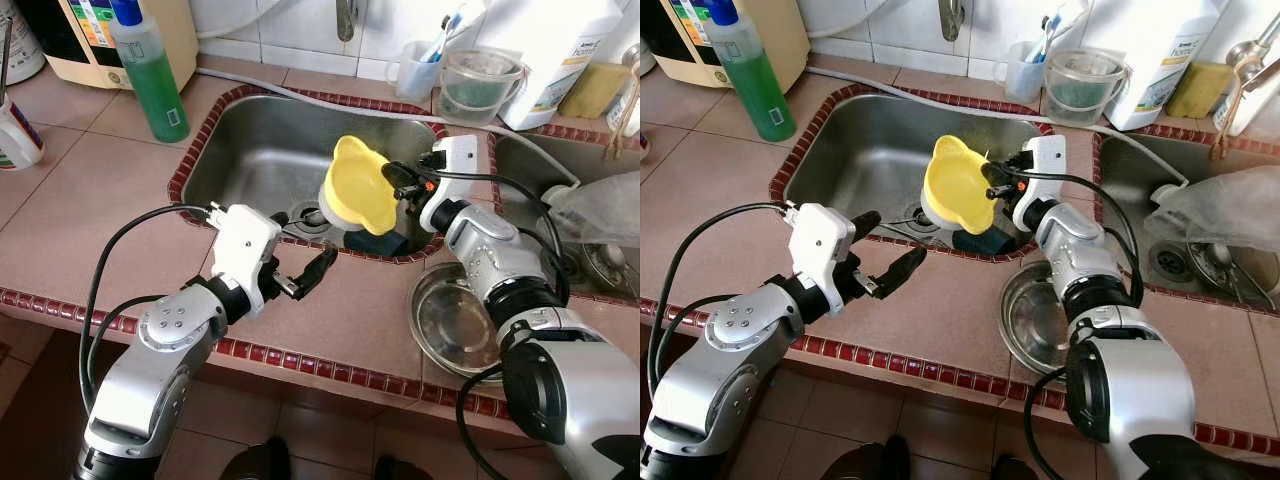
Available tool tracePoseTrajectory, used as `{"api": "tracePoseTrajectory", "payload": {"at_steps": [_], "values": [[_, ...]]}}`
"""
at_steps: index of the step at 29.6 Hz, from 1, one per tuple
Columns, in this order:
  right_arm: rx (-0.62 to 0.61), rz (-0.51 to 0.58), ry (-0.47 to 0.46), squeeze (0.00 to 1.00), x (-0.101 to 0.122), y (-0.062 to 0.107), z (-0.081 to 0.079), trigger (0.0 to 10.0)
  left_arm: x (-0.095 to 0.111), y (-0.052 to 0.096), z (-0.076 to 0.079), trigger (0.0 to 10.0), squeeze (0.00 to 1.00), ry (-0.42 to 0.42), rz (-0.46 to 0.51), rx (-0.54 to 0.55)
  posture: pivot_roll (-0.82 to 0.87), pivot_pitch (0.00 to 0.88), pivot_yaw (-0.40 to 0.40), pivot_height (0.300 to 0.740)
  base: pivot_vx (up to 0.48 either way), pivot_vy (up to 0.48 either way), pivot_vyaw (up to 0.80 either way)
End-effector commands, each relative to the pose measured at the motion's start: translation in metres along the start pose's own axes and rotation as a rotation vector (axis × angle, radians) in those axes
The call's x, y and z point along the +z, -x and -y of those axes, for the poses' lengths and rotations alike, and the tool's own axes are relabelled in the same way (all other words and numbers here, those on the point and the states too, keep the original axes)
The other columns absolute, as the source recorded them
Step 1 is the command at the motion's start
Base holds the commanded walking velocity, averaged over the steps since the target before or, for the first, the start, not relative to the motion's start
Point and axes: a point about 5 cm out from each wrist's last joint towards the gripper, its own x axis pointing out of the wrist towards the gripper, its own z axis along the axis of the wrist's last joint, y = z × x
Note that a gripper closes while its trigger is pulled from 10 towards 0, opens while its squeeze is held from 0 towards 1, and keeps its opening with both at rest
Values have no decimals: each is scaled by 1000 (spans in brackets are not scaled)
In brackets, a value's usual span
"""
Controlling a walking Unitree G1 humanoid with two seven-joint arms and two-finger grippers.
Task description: Kitchen organization
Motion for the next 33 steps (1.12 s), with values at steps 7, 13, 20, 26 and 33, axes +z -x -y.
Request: {"api": "tracePoseTrajectory", "payload": {"at_steps": [7, 13, 20, 26, 33], "values": [[17, 10, -32, 957, 5, -2, -1, 10000, 7, 1, 3, 10000, 0, -15, 19, -12, 69, 225, -14, 740, 0, 0, 0], [21, 12, -44, 1000, 6, -2, 0, 10000, 7, 1, 3, 10000, 0, -17, 19, -12, 69, 222, -15, 740, 0, 0, 0], [27, 11, -47, 1000, 6, -2, -1, 10000, 7, 0, 2, 10000, 0, -18, 21, -10, 70, 219, -16, 740, 0, 0, 0], [35, 13, -47, 1000, 6, -2, -1, 10000, 7, 0, 2, 10000, 0, -20, 22, -9, 71, 217, -17, 740, 0, 0, 0], [30, 55, -39, 1000, 7, -1, 0, 10000, 1, -1, -2, 10000, 0, -21, 12, 12, 70, 196, -22, 740, 0, 0, 0]]}}
